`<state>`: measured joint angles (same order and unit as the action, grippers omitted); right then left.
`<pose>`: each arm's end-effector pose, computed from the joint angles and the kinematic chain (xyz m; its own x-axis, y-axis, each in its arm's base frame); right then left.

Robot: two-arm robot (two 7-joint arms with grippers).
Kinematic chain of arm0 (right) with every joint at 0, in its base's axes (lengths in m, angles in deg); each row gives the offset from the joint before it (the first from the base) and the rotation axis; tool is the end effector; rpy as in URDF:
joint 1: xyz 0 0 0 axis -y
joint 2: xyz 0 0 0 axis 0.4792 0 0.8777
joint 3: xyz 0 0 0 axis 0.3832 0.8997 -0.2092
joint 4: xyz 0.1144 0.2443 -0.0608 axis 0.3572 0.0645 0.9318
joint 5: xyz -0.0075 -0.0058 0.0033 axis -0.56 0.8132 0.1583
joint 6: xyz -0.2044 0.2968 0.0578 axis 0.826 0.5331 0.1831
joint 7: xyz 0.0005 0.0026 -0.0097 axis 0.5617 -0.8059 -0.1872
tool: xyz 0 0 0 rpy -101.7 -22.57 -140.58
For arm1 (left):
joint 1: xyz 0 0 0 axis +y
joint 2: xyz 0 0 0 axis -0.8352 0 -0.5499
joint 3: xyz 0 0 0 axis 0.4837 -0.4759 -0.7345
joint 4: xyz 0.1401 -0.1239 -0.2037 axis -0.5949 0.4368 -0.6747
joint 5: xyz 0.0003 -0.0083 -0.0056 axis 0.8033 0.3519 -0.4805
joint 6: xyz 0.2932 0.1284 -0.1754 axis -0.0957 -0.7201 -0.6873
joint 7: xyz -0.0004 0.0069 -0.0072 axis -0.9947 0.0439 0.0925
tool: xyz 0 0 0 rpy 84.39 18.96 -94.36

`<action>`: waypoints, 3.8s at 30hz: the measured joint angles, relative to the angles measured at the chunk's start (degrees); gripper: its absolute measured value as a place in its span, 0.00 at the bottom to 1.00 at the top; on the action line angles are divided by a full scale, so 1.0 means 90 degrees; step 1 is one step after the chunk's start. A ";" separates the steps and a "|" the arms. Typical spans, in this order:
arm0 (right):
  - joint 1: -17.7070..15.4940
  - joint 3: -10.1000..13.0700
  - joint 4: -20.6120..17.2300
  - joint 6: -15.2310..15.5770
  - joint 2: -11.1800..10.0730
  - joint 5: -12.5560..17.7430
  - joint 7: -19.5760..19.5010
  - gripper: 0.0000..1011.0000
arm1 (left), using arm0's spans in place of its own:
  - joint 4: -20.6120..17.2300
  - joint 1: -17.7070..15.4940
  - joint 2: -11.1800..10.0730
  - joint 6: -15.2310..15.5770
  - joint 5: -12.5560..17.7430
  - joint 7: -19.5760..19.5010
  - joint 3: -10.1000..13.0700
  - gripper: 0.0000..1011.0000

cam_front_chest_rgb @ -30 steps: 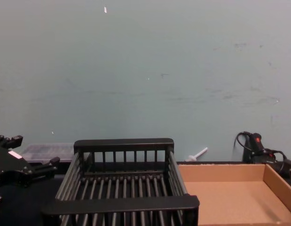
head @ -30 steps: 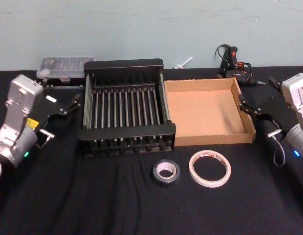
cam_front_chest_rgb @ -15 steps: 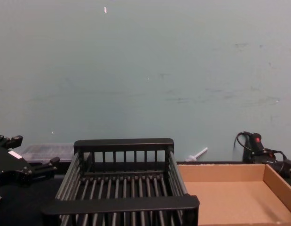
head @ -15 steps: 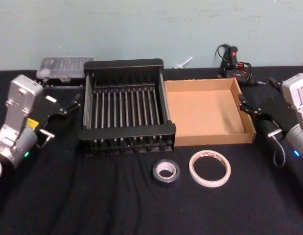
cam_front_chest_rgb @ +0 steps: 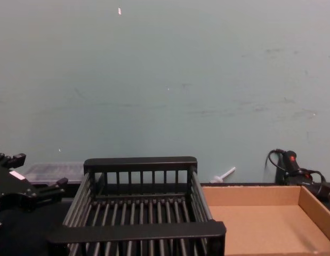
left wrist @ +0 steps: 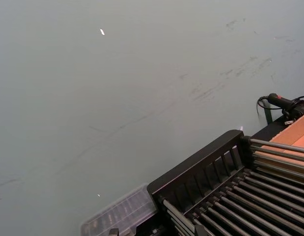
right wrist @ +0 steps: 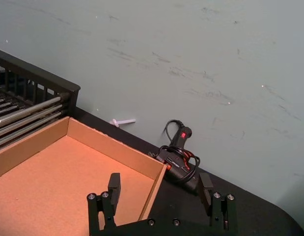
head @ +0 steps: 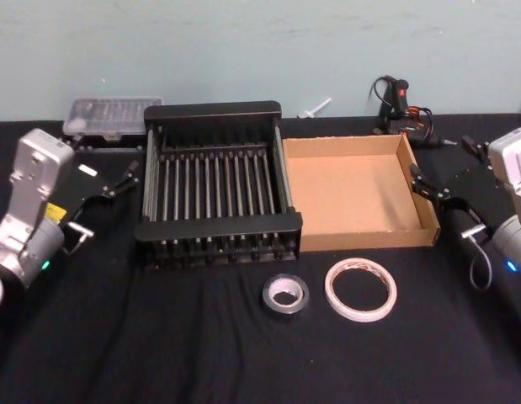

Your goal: Pick up the white tape and place it into the black box , Pick up the silver tape and place it into the brown box.

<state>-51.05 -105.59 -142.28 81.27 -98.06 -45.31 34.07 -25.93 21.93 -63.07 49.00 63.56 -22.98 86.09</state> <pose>0.4070 -0.0630 -0.3022 0.3065 -0.8839 0.3533 0.9510 0.3005 -0.0732 0.4090 0.0601 -0.3020 0.2923 0.8802 0.3740 -0.9553 0.2873 0.0705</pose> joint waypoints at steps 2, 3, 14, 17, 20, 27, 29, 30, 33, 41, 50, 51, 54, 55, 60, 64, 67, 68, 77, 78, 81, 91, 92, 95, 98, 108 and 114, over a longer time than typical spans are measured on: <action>-0.0045 0.0049 -0.0031 -0.0007 0.0007 0.0008 0.0035 0.99 | 0.0000 0.0000 0.0000 0.0000 0.0000 0.0000 0.0000 0.99; -0.0063 0.0067 -0.0046 -0.0010 0.0010 0.0013 0.0047 0.99 | 0.0000 0.0000 0.0000 0.0000 0.0000 0.0000 0.0000 0.99; -0.0515 0.0318 -0.0568 -0.0028 -0.0018 0.0120 0.0224 0.99 | 0.0000 0.0000 0.0000 0.0000 -0.0001 0.0000 0.0000 0.99; -0.0677 0.0379 -0.0772 0.0000 -0.0024 0.0176 0.0274 0.99 | 0.0000 0.0000 0.0000 0.0000 0.0000 0.0000 0.0000 0.99; -0.0798 0.0408 -0.0920 0.0039 -0.0028 0.0210 0.0315 0.99 | 0.0000 0.0000 0.0000 0.0000 0.0000 0.0000 0.0000 0.99; -0.1176 0.0478 -0.1384 0.0247 -0.0030 0.0293 0.0453 0.99 | 0.0000 0.0000 0.0000 0.0000 0.0000 0.0000 0.0000 0.99; -0.1299 0.0496 -0.1519 0.0335 -0.0027 0.0325 0.0486 0.99 | 0.0000 0.0000 0.0000 0.0000 0.0000 0.0000 0.0000 0.99; -0.1338 0.0503 -0.1557 0.0365 -0.0025 0.0338 0.0496 0.99 | 0.0000 0.0000 0.0000 0.0000 0.0000 0.0000 0.0000 0.99; -0.1493 0.0520 -0.1713 0.0516 -0.0020 0.0385 0.0549 0.99 | 0.0000 0.0000 0.0000 0.0000 0.0000 0.0000 0.0000 0.99; -0.1767 0.0530 -0.1895 0.0979 0.0023 0.0475 0.0687 0.99 | 0.0000 0.0000 0.0000 0.0000 -0.0001 0.0000 0.0000 0.99; -0.1886 0.0527 -0.1886 0.1532 0.0097 0.0493 0.0846 0.99 | 0.0000 0.0000 0.0000 0.0000 0.0000 0.0000 0.0000 0.99; -0.1892 0.0527 -0.1886 0.1586 0.0099 0.0493 0.0866 0.99 | 0.0000 0.0000 0.0000 0.0000 0.0000 0.0000 0.0000 0.99; -0.1904 0.0527 -0.1892 0.1811 0.0104 0.0490 0.0931 0.99 | 0.0000 0.0000 0.0000 0.0000 0.0000 0.0000 0.0000 0.99; -0.1904 0.0527 -0.1894 0.1863 0.0105 0.0487 0.0946 0.99 | 0.0000 0.0000 0.0000 0.0000 0.0000 0.0000 0.0000 0.99; -0.1886 0.0530 -0.1894 0.2207 0.0134 0.0439 0.1021 0.99 | 0.0000 0.0000 0.0000 0.0000 0.0000 0.0000 0.0000 0.99; -0.1834 0.0530 -0.1851 0.2411 0.0181 0.0381 0.1051 0.99 | 0.0000 0.0000 0.0000 0.0000 0.0000 0.0000 0.0000 0.99; -0.1795 0.0530 -0.1806 0.2520 0.0225 0.0335 0.1083 0.99 | 0.0000 0.0000 0.0000 0.0000 0.0000 0.0000 0.0000 0.99; -0.1779 0.0533 -0.1785 0.2557 0.0248 0.0320 0.1102 0.99 | 0.0000 0.0000 0.0000 0.0000 0.0000 0.0000 0.0000 0.99; -0.1710 0.0597 -0.1676 0.2701 0.0380 0.0270 0.1218 0.99 | 0.0000 0.0000 0.0000 0.0000 0.0000 0.0000 0.0000 0.99; -0.1704 0.0612 -0.1664 0.2728 0.0403 0.0265 0.1237 0.99 | 0.0000 0.0000 0.0000 0.0000 0.0000 0.0000 0.0000 0.99; -0.1698 0.0649 -0.1637 0.2763 0.0456 0.0260 0.1274 0.99 | 0.0000 0.0000 0.0000 0.0000 0.0000 0.0000 0.0000 0.99; -0.1720 0.0757 -0.1608 0.2782 0.0575 0.0210 0.1399 0.99 | 0.0000 0.0000 0.0000 0.0000 0.0000 0.0000 0.0000 0.99; -0.1728 0.0776 -0.1605 0.2780 0.0594 0.0199 0.1420 0.99 | 0.0000 0.0000 0.0000 0.0000 0.0000 0.0000 0.0000 0.99; -0.1745 0.0812 -0.1601 0.2758 0.0630 0.0173 0.1452 0.99 | 0.0000 0.0000 0.0000 0.0000 0.0000 0.0000 0.0000 0.99; -0.1762 0.0843 -0.1602 0.2736 0.0653 0.0147 0.1470 0.99 | 0.0000 0.0000 0.0000 0.0000 0.0000 0.0000 0.0000 0.99; -0.1784 0.0951 -0.1581 0.2688 0.0808 -0.0039 0.1578 0.99 | 0.0000 0.0000 0.0000 0.0000 0.0000 0.0000 0.0000 0.99; -0.1811 0.1005 -0.1571 0.2701 0.0876 -0.0105 0.1630 0.99 | 0.0000 0.0000 0.0000 0.0000 0.0000 0.0000 0.0000 0.99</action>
<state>-67.35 -96.55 -156.42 105.58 -90.17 -46.25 48.74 -25.93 21.93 -63.07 49.00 63.56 -22.98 86.09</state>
